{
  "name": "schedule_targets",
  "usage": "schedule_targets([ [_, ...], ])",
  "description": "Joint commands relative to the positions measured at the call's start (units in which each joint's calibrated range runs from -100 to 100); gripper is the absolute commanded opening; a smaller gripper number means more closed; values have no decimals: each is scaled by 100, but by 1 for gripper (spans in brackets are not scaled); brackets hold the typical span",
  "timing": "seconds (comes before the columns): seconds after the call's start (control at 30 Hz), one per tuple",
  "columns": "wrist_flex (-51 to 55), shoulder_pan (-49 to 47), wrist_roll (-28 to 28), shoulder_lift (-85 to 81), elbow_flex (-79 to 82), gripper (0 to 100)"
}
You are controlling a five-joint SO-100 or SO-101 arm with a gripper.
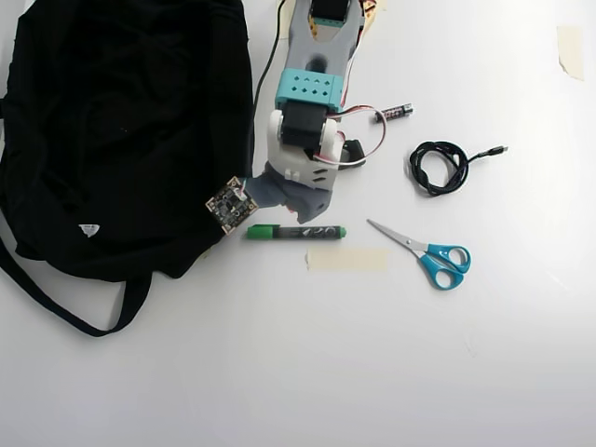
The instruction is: Put the green marker into the black bag
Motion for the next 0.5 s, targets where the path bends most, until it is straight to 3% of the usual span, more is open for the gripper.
schedule_targets([
  [0.0,12,-70,-102,-30,-270,8],
  [0.47,12,-77,-365,194,-395,8],
])
